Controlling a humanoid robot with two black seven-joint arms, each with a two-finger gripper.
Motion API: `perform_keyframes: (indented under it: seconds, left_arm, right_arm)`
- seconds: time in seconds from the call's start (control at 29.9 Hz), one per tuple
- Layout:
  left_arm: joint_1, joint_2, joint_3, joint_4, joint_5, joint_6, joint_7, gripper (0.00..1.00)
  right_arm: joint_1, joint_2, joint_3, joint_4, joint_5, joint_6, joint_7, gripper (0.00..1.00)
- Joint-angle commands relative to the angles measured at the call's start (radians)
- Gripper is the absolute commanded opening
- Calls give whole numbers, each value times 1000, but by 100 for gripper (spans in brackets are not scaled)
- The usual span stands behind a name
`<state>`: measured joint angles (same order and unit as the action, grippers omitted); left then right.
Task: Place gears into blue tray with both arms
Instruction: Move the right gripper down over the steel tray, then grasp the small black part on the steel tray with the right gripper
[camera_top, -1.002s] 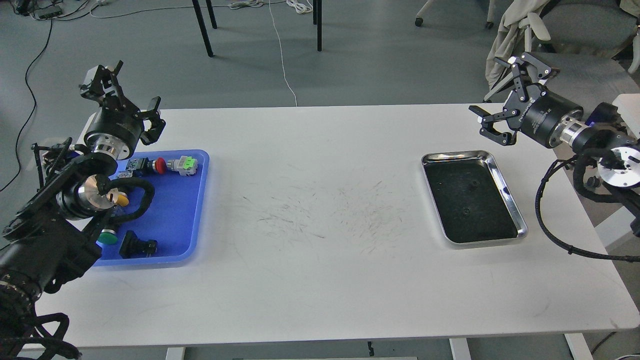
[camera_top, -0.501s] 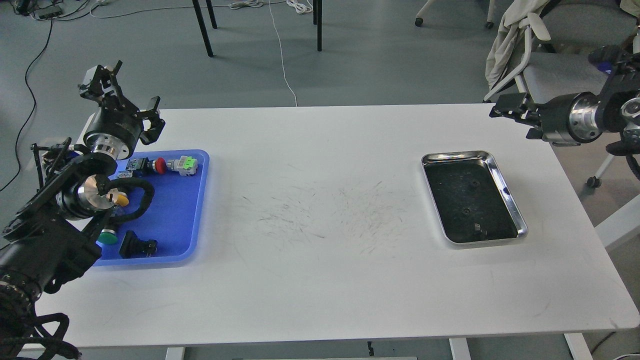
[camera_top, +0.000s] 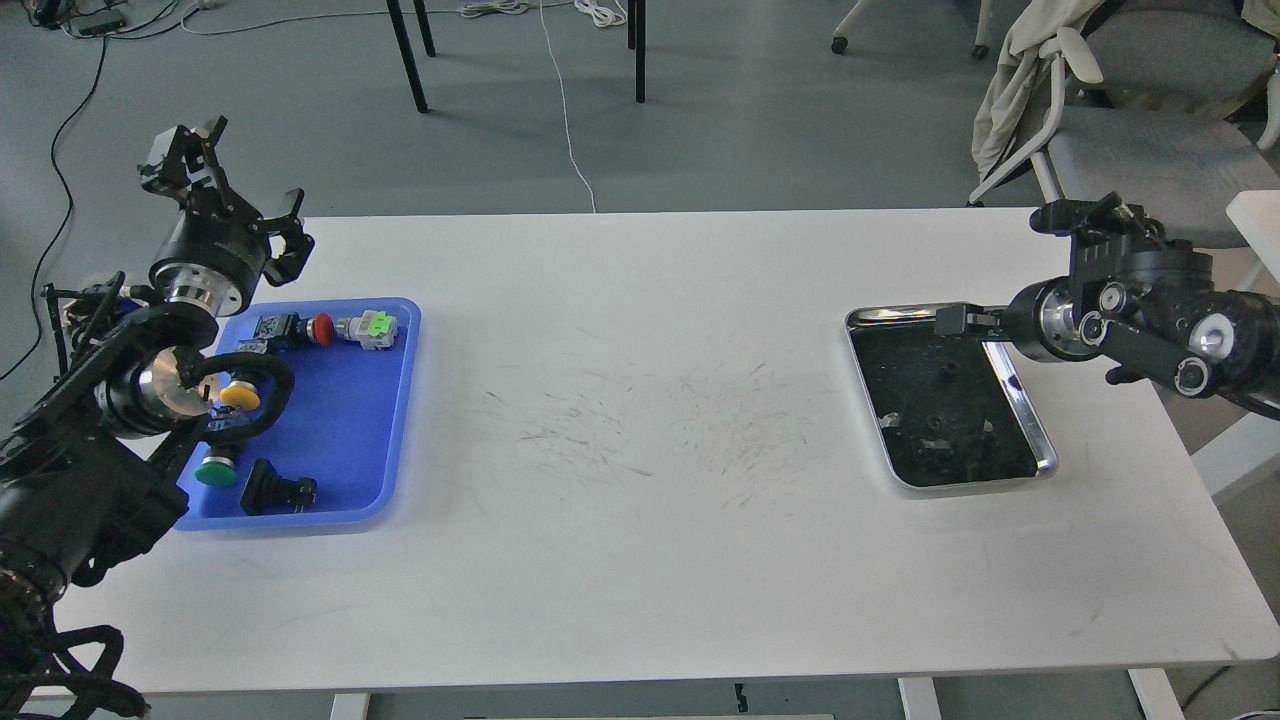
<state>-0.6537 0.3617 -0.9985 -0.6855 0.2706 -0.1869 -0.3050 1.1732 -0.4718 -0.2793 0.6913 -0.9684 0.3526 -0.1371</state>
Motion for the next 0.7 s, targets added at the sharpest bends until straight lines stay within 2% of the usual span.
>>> perform_keyframes:
  seconds: [0.0,0.37,0.67]
  left_arm:
    - [2,0,0,0,-1,0,-5,98]
    - [2,3,0,0,-5,0,-14,98]
    - [0,5,-2,-2,-5,0,-14,98]
  right_arm:
    - [-29,31,-1,-7,-1,-27,1,97]
    - [-60,102,-1,-70,-1,-55,2,94]
    - [-67,116,-9,-107,-3,-58,7,81]
